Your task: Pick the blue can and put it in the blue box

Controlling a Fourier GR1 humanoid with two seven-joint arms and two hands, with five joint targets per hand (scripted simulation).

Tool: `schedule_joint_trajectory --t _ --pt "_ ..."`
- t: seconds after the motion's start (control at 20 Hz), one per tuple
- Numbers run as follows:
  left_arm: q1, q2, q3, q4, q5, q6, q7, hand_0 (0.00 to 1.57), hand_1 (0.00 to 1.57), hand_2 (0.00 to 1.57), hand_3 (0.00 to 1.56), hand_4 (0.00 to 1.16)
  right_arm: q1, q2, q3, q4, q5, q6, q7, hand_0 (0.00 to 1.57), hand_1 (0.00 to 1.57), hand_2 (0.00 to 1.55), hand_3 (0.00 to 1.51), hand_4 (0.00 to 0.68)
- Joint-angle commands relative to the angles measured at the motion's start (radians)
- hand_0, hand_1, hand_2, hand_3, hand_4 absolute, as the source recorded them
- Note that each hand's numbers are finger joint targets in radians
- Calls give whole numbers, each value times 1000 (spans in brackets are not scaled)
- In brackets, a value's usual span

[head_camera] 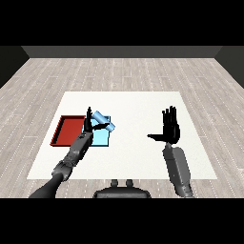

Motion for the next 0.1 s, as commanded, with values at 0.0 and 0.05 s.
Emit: schedule_joint_trajectory --t 0.0,0.05 --pt "86 11 -2 -183 31 -184 -129 0 0 0 0 0 28 -5 23 3 32 -3 2 0 0 0 0 0" --pt "114 14 -2 -228 36 -187 -147 0 0 0 0 0 58 -26 18 -1 23 25 10 0 0 0 0 0"
